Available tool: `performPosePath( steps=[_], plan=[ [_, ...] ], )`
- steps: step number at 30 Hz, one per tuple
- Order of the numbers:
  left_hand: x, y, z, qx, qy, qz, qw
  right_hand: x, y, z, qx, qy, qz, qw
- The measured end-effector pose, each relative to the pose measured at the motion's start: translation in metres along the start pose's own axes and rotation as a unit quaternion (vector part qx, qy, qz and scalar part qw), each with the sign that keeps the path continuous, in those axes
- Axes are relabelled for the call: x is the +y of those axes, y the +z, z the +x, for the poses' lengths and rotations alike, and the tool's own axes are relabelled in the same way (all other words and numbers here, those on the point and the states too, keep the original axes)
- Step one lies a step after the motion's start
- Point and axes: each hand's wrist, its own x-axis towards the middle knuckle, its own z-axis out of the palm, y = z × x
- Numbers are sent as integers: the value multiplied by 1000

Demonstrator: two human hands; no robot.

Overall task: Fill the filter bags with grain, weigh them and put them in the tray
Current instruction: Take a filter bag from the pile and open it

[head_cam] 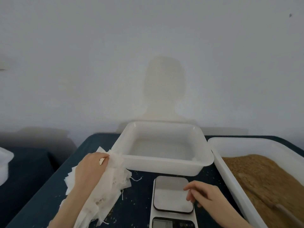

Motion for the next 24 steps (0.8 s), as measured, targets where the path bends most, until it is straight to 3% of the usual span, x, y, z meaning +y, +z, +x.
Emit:
performPosePath(
  steps=[5,12,18,24],
  plan=[
    [13,-6,0,51,-46,-62,996,-15,13,10,1,-8,24,1000],
    [55,-34,-18,103,24,-158,982,-75,41,41,-7,-32,196,980],
    [103,-28,-37,14,50,-217,975,-114,60,54,-43,-31,289,956],
    [120,-19,-47,-72,89,-318,941,-94,53,52,3,51,383,922]
  ],
)
